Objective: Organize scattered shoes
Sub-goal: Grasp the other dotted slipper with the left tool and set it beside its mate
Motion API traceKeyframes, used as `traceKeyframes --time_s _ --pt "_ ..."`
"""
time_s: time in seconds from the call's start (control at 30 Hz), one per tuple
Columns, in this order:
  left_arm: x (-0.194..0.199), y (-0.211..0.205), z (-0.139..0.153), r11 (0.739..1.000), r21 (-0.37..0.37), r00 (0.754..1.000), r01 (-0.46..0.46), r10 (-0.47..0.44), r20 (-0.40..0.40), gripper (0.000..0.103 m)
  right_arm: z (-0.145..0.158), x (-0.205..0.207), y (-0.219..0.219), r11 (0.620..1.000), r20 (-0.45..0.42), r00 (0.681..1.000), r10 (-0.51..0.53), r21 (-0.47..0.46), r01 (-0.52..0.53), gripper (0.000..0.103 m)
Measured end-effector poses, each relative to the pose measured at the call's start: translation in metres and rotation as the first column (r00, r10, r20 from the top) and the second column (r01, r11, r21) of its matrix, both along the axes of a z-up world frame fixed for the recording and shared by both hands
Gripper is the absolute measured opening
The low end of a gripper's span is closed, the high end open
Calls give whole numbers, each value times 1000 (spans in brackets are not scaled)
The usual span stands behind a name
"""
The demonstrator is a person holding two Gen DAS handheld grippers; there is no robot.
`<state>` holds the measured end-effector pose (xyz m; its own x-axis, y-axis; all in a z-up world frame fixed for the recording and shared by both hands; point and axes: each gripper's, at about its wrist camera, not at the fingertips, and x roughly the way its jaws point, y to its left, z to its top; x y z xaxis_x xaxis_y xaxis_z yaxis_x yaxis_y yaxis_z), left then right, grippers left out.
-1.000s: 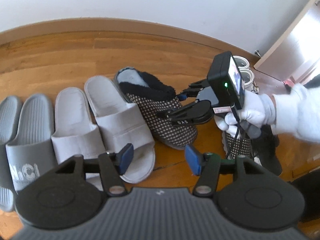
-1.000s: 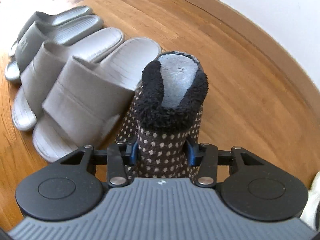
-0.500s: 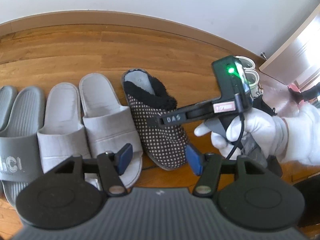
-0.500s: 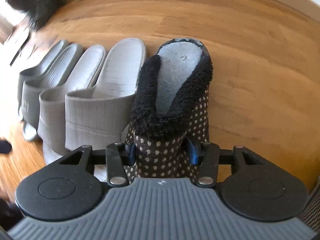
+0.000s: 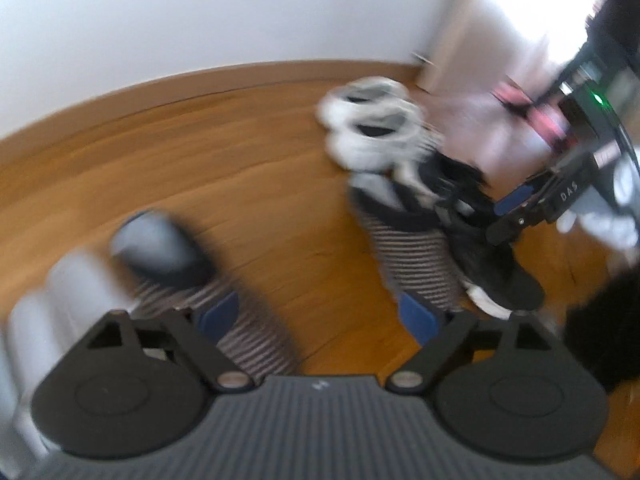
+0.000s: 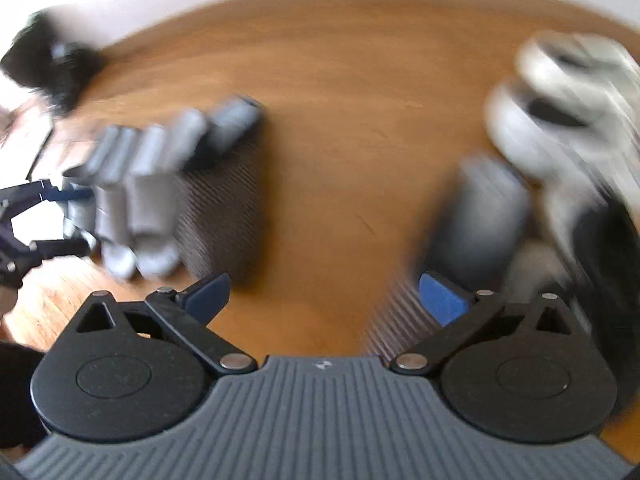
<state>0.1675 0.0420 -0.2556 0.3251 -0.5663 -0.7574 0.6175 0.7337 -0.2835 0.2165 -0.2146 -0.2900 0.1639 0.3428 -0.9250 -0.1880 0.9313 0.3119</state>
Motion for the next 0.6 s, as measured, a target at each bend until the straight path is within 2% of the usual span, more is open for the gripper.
traceKeyframes --time_s 0.07,0.13,0.17,0.27,0.3,0.33,0.37,0.4,0.43,0.53,0.6 --pt "19 -37 -12 999 3 998 52 -52 -21 88 -12 -17 -33 997 -27 997 -74 -8 74 102" --pt "43 -82 -31 997 14 994 70 -69 -87 88 -25 -33 -63 987 -41 986 -159 -5 159 102" --pt "56 -103 -43 998 16 989 54 -51 -140 88 -33 -40 -75 978 -39 978 -207 9 208 102" --pt "82 -141 -75 999 46 962 -1 14 -273 86 -41 -48 -89 968 -46 969 -245 51 247 102" --pt "90 -148 -87 998 65 945 -26 45 -324 82 -41 -48 -90 971 -34 972 -233 55 234 102" --pt "94 -152 -95 996 76 929 -49 73 -362 68 -41 -48 -89 974 -22 976 -217 57 218 102" --pt "98 -153 -105 996 52 905 -79 93 -415 55 -40 -47 -88 977 -12 979 -203 59 203 102" --pt "98 -151 -111 994 29 890 -102 105 -443 45 -39 -47 -90 979 -6 981 -195 61 195 102" --pt "96 -149 -111 993 28 889 -116 116 -442 35 -38 -47 -90 981 0 983 -184 65 184 102" --pt "86 -136 -112 977 51 884 -205 208 -418 26 -38 -48 -90 984 5 987 -160 78 159 102" --pt "75 -121 -104 952 82 884 -293 303 -355 25 -37 -51 -90 987 2 990 -140 77 139 102"
